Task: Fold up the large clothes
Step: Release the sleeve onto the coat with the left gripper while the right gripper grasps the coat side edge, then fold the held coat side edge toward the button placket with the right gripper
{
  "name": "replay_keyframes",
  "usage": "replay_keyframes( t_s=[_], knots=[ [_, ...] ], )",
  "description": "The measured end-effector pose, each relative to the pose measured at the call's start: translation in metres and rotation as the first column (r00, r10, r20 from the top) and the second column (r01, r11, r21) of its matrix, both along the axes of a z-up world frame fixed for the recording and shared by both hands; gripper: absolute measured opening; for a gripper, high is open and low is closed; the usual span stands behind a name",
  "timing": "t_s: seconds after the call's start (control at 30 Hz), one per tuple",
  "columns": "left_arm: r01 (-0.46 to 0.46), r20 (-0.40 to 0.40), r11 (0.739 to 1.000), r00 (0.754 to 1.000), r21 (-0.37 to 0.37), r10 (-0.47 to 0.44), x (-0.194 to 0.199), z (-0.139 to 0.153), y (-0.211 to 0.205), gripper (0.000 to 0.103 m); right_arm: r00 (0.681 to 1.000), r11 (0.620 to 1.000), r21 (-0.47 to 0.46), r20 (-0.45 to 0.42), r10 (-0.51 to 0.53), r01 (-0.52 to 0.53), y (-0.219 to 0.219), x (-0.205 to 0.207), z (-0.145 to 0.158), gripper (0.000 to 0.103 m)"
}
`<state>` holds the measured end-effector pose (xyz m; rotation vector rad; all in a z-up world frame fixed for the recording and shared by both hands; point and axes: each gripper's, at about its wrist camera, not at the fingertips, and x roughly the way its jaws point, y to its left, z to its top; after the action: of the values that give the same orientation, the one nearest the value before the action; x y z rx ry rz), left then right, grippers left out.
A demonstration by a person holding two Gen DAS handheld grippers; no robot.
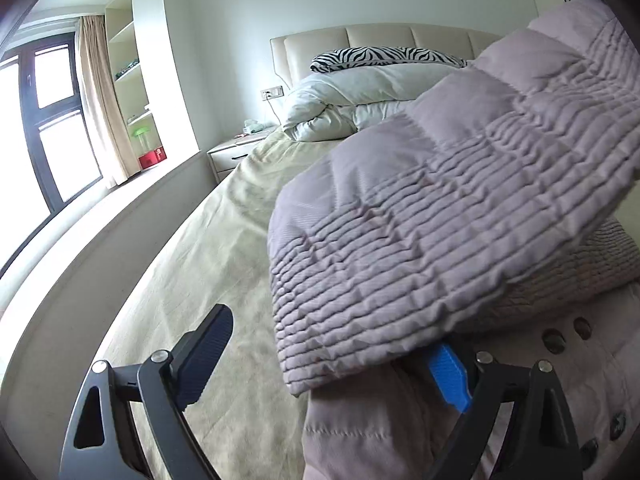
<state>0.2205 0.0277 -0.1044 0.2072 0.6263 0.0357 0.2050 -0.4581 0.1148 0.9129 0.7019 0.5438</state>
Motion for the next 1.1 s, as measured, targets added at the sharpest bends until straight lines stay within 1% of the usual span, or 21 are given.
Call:
replay_keyframes(
  t_s=[0.07, 0.13, 0.23, 0.33, 0.43, 0.5, 0.53, 0.63, 0.77, 0.87, 0.9, 0.97, 1.03, 1.07, 1.1],
  knots=[
    [-0.033, -0.012, 0.999, 0.999, -0.006, 0.033, 0.014, -0.004, 0.007, 0.093, 1.0, 1.0, 0.012, 0.004, -0.019, 0.019, -0.009, -0.004, 0.004, 0.016],
    [-0.06, -0.026, 0.998, 0.998, -0.033, 0.06, 0.024, -0.008, 0.015, 0.09, 0.999, 0.999, 0.014, 0.007, -0.044, 0.044, -0.017, -0.01, 0.003, 0.015],
    [-0.088, -0.063, 0.993, 0.995, -0.078, 0.083, 0.034, -0.017, 0.028, 0.086, 0.997, 0.997, 0.022, -0.023, -0.079, 0.079, -0.031, -0.008, -0.016, 0.015],
    [-0.142, -0.095, 0.984, 0.987, -0.112, 0.131, 0.038, -0.027, 0.043, 0.084, 0.991, 0.993, 0.007, -0.077, -0.113, 0.114, -0.044, -0.001, -0.051, 0.015],
    [-0.182, -0.131, 0.969, 0.978, -0.166, 0.161, 0.039, -0.038, 0.057, 0.084, 0.981, 0.989, -0.008, -0.129, -0.146, 0.146, -0.054, 0.004, -0.091, 0.015],
    [-0.197, -0.135, 0.965, 0.975, -0.175, 0.174, 0.037, -0.042, 0.059, 0.084, 0.971, 0.988, -0.024, -0.184, -0.154, 0.152, -0.058, 0.009, -0.121, 0.015],
    [-0.199, -0.133, 0.964, 0.975, -0.177, 0.177, 0.037, -0.042, 0.059, 0.084, 0.963, 0.986, -0.048, -0.212, -0.165, 0.158, -0.06, 0.011, -0.136, 0.015],
    [-0.2, -0.128, 0.965, 0.975, -0.171, 0.18, 0.034, -0.043, 0.058, 0.085, 0.935, 0.978, -0.067, -0.289, -0.206, 0.195, -0.07, 0.014, -0.184, 0.015],
    [-0.169, -0.149, 0.973, 0.978, -0.155, 0.146, 0.03, -0.042, 0.053, 0.085, 0.896, 0.96, -0.065, -0.349, -0.277, 0.271, -0.091, 0.006, -0.228, 0.013],
    [-0.14, -0.165, 0.978, 0.98, -0.155, 0.114, 0.023, -0.039, 0.052, 0.085, 0.876, 0.95, -0.097, -0.37, -0.31, 0.296, -0.102, 0.002, -0.249, 0.01],
    [-0.134, -0.175, 0.977, 0.979, -0.167, 0.105, 0.02, -0.037, 0.052, 0.085, 0.874, 0.95, -0.098, -0.373, -0.311, 0.296, -0.105, 0.002, -0.254, 0.01],
    [-0.12, -0.201, 0.972, 0.976, -0.2, 0.079, 0.011, -0.031, 0.053, 0.085, 0.884, 0.956, -0.076, -0.366, -0.29, 0.282, -0.106, 0.001, -0.26, 0.01],
    [-0.084, -0.211, 0.968, 0.977, -0.235, 0.034, -0.004, -0.022, 0.051, 0.085, 0.891, 0.957, -0.061, -0.353, -0.287, 0.284, -0.106, -0.003, -0.259, 0.01],
    [-0.064, -0.198, 0.97, 0.98, -0.235, 0.016, -0.012, -0.016, 0.05, 0.085, 0.896, 0.957, -0.075, -0.336, -0.289, 0.281, -0.105, -0.006, -0.254, 0.01],
    [-0.046, -0.179, 0.974, 0.984, -0.221, 0.006, -0.019, -0.008, 0.049, 0.085, 0.901, 0.955, -0.114, -0.316, -0.298, 0.275, -0.102, -0.01, -0.247, 0.01]
  ],
)
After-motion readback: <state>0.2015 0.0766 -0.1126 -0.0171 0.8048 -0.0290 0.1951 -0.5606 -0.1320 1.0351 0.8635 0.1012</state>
